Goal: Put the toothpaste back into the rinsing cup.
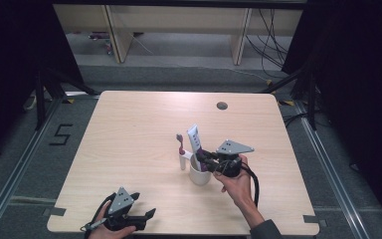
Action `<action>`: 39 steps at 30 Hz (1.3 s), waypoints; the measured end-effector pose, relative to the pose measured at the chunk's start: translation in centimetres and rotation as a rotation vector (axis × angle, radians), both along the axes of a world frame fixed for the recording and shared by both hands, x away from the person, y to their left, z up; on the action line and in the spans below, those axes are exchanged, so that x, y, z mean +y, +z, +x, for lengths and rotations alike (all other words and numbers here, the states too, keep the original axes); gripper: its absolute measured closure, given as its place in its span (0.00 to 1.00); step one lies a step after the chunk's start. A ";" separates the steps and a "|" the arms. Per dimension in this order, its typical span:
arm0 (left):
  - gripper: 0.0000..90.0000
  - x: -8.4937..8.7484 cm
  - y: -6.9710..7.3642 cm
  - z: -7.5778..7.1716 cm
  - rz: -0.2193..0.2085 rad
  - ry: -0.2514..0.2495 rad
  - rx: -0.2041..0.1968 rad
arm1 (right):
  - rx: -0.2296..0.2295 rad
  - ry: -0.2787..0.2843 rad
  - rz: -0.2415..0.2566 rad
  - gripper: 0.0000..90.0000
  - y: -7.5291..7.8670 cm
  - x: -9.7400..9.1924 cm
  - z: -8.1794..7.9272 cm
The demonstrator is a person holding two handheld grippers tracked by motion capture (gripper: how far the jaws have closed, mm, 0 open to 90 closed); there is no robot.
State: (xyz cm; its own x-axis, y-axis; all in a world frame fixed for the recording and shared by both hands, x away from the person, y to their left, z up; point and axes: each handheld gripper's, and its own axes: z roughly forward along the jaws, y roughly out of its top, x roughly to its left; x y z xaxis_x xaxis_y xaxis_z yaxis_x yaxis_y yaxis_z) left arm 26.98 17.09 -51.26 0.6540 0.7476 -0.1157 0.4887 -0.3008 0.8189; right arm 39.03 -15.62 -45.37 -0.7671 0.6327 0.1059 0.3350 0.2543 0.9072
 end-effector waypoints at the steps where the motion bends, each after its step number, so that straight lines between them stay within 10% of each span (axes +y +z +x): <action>1: 0.24 0.0 0.0 0.0 -0.001 0.000 -0.001 | 0.017 -0.005 0.005 0.86 0.0 0.1 -0.1; 15: 0.24 0.0 -0.1 0.0 -0.001 0.000 0.001 | 0.034 -0.004 -0.059 0.84 -0.5 -0.1 -0.3; 39: 0.24 0.1 0.1 -0.1 0.012 0.004 0.005 | 0.020 -0.031 0.048 0.58 1.5 -2.3 -2.0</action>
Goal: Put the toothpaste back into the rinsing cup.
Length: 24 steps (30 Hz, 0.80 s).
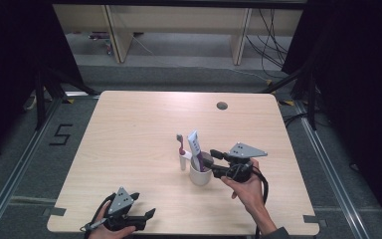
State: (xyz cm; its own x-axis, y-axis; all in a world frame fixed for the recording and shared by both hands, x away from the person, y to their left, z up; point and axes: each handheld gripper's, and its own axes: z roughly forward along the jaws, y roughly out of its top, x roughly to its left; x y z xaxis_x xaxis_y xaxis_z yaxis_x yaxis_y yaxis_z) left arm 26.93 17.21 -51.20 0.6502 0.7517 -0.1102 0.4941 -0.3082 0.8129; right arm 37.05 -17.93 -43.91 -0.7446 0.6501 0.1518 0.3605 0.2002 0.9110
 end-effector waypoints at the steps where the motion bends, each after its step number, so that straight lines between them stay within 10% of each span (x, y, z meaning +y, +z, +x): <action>1: 0.24 0.0 0.0 0.0 0.001 -0.001 -0.001 | 0.009 -0.013 -0.008 0.58 0.1 -0.3 -0.1; 24: 0.24 0.1 0.1 0.0 -0.015 0.008 -0.006 | 0.046 -0.101 0.018 0.42 -0.1 -3.6 -0.9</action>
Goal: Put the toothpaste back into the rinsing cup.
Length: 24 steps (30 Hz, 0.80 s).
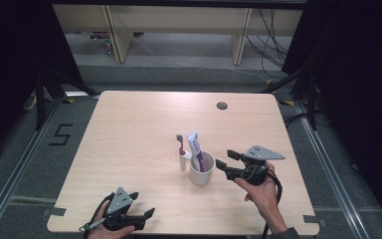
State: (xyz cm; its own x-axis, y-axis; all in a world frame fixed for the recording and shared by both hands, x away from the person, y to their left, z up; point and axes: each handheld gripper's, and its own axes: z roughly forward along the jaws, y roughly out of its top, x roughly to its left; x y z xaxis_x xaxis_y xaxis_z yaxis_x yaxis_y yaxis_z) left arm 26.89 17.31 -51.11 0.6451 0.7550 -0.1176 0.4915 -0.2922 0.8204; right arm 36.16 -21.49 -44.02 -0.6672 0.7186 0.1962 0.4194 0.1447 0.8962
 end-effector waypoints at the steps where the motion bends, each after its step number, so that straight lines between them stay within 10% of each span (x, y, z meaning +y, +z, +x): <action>1: 0.24 0.0 0.0 0.0 0.000 -0.002 -0.002 | -0.025 0.009 -0.013 0.41 -0.1 -0.2 0.2; 24: 0.24 0.2 0.2 0.0 0.013 0.002 -0.007 | -0.001 -0.030 -0.025 0.34 -1.2 -2.9 -1.5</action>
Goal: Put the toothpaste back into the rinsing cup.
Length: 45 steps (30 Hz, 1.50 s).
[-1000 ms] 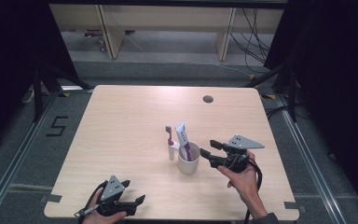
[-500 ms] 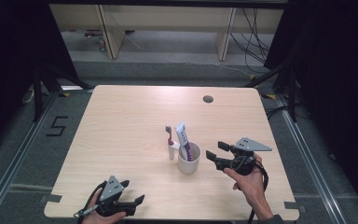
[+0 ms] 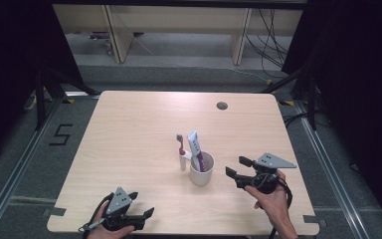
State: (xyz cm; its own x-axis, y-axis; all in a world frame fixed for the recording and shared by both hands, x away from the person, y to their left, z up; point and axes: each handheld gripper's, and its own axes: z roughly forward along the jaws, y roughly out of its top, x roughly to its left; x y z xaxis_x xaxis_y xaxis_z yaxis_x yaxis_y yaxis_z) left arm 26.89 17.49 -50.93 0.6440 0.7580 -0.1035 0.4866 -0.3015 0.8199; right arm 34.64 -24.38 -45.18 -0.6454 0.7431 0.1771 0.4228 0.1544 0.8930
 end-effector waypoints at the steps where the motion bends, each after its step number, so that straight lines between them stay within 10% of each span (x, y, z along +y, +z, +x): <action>1: 0.24 0.0 0.0 0.0 0.001 0.000 0.000 | 0.026 -0.006 0.011 0.34 0.0 0.0 -0.3; 18: 0.24 0.0 -0.1 0.0 -0.006 0.012 0.001 | 0.000 0.006 -0.013 0.30 -0.9 -1.2 -1.0; 45: 0.24 0.0 -0.3 -0.2 0.002 0.000 0.002 | 0.082 -0.013 -0.057 0.20 -2.3 -2.8 -4.0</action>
